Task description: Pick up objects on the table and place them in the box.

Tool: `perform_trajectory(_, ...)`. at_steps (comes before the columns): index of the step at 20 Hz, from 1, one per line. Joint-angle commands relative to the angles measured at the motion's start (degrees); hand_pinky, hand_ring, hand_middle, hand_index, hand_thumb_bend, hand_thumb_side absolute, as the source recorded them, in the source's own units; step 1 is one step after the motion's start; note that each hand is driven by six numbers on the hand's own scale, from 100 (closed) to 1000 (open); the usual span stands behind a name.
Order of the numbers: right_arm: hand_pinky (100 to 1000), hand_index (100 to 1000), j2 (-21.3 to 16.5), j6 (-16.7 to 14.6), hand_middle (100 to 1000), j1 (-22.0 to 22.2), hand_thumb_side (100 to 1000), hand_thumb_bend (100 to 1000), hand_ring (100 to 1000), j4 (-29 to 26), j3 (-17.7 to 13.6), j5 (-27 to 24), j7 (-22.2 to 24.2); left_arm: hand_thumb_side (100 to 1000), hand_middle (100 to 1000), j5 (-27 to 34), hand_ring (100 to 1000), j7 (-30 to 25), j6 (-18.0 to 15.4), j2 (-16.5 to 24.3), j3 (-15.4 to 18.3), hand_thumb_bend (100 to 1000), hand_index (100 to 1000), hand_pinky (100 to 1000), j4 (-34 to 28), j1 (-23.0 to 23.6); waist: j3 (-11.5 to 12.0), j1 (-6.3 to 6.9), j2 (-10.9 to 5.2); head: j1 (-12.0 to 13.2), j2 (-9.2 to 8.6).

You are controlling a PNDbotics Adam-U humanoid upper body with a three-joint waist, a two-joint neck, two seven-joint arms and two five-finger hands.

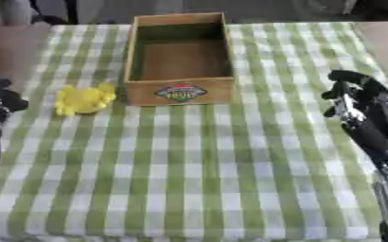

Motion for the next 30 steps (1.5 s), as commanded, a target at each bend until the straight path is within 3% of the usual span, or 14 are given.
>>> perform_trajectory(1, 473, 802, -0.66, 0.08, 761, -0.42, 609, 100, 659, -1.28, -0.36, 0.15, -0.19, 551, 507, -3.17, 553, -0.38, 0.91, 3.91, 1.23, 172, 715, 669, -2.00, -1.57, -0.14, 0.08, -0.86, -0.20, -0.11)
perform_trajectory(4, 473, 801, -0.79, 0.09, 761, -0.35, 609, 100, 659, -1.24, -0.29, 0.19, -0.10, 402, 520, -10.42, 564, -3.36, 2.99, 9.25, 1.57, 153, 723, 673, -3.13, -4.04, -0.42, 0.28, -1.02, -0.15, -0.17)
perform_trajectory(7, 473, 801, -0.95, 0.09, 761, -0.24, 609, 100, 658, -1.20, -0.19, 0.22, -0.01, 273, 563, -18.64, 598, -10.22, 5.49, 16.22, 0.69, 227, 738, 681, -3.37, -7.80, -0.87, 0.54, -1.20, -0.03, -0.16)
perform_trajectory(10, 473, 801, -1.08, 0.12, 760, -0.07, 610, 100, 658, -1.12, -0.03, 0.28, 0.14, 231, 602, -27.69, 626, -21.78, 6.80, 23.19, -1.50, 348, 756, 689, -2.32, -13.50, -1.25, 0.81, -1.45, 0.13, -0.09)
perform_trajectory(14, 473, 801, -1.29, 0.12, 760, 0.12, 610, 100, 658, -1.01, 0.24, 0.31, 0.43, 227, 636, -36.16, 654, -35.80, 6.07, 28.03, -5.92, 524, 765, 687, 2.04, -22.53, -1.52, 1.13, -1.80, 0.30, 0.22)
perform_trajectory(20, 473, 800, -1.57, 0.09, 760, 0.42, 610, 100, 658, -0.87, 0.50, 0.41, 0.73, 240, 657, -43.55, 654, -45.36, 2.32, 25.88, -12.29, 605, 770, 685, 15.11, -33.71, -2.18, 1.41, -2.07, 0.57, 0.40)
perform_trajectory(25, 473, 799, -1.61, 0.08, 760, 0.49, 609, 100, 658, -0.81, 0.70, 0.43, 0.90, 211, 651, -48.65, 655, -45.28, -1.18, 20.62, -14.11, 620, 763, 687, 27.21, -38.71, -2.39, 1.51, -2.20, 0.55, 0.49)
perform_trajectory(30, 473, 798, -1.45, 0.06, 760, 0.31, 611, 100, 657, -0.77, 0.86, 0.31, 1.17, 208, 640, -49.96, 652, -44.76, -5.35, 16.02, -14.36, 602, 757, 689, 36.49, -40.71, -2.98, 1.51, -2.08, 0.79, 0.12)
